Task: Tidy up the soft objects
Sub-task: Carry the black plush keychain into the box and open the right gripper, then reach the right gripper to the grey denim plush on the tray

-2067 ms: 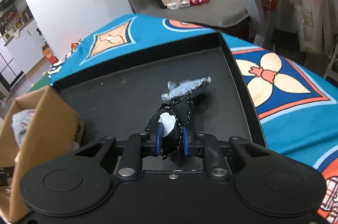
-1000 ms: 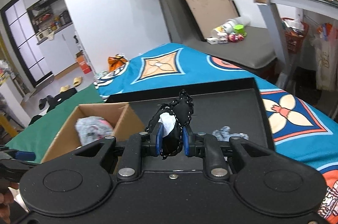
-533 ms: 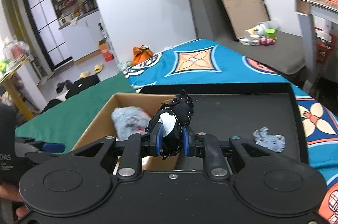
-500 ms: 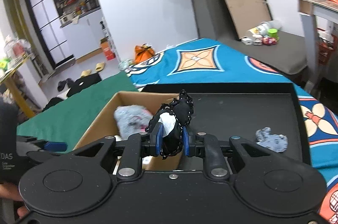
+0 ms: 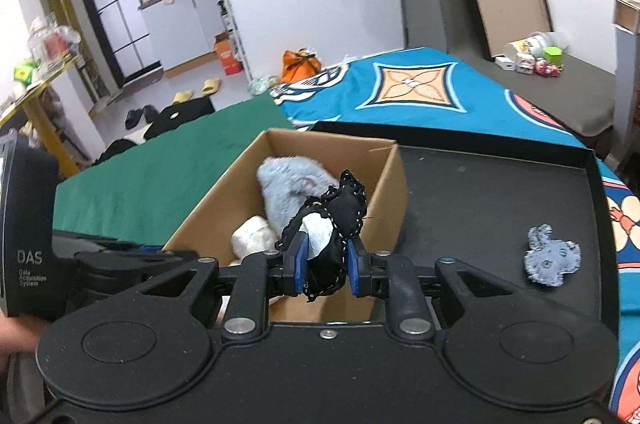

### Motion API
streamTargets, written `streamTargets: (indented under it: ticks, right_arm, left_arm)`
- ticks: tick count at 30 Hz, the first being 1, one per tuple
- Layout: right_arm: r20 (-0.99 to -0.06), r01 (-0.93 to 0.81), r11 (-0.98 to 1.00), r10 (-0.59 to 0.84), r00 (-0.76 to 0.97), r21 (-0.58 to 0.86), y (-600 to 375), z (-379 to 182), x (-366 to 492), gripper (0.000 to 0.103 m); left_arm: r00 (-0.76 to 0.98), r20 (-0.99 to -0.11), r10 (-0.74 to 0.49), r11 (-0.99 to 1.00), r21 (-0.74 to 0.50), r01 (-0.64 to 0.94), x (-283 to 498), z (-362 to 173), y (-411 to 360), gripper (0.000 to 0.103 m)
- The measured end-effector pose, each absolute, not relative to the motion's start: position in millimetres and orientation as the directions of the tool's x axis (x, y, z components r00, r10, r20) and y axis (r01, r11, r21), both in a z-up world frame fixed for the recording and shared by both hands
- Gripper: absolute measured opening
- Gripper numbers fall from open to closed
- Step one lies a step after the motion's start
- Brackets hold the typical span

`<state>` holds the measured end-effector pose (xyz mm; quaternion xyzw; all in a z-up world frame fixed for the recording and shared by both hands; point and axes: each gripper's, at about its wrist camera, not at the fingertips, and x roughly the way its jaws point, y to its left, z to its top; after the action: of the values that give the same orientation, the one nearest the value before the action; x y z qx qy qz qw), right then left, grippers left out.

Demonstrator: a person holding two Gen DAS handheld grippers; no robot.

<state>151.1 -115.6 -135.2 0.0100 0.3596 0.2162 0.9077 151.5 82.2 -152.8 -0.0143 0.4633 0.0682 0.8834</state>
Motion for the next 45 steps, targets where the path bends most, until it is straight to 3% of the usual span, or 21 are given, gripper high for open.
streamTargets:
  ticks: [5, 8, 25, 33, 45]
  right_arm:
    - [-0.671, -0.430, 0.890, 0.414, 0.615, 0.154, -101, -139, 146, 0.030]
    - [-0.678, -0.436, 0.892, 0.395, 0.620, 0.121, -97, -140, 141, 0.043]
    - [-0.688, -0.366, 0.926, 0.321, 0.651, 0.086, -132, -136, 151, 0.047]
    - [-0.687, -0.321, 0.944, 0.282, 0.670, 0.074, -161, -138, 167, 0.050]
    - [-0.656, -0.240, 0.962, 0.267, 0.705, 0.134, -205, -152, 191, 0.057]
  left_arm:
    - [0.579, -0.810, 0.091, 0.993, 0.029, -0.116, 149, -154, 82, 0.012]
    - [0.577, -0.813, 0.077, 0.993, 0.012, -0.115, 149, -154, 84, 0.011]
    - [0.545, -0.831, 0.108, 0.991, 0.043, -0.130, 152, -148, 81, 0.016]
    - [0.526, -0.839, 0.139, 0.988, 0.080, -0.134, 154, -144, 73, 0.042]
    - [0.507, -0.838, 0.200, 0.980, 0.170, -0.106, 161, -137, 50, 0.059]
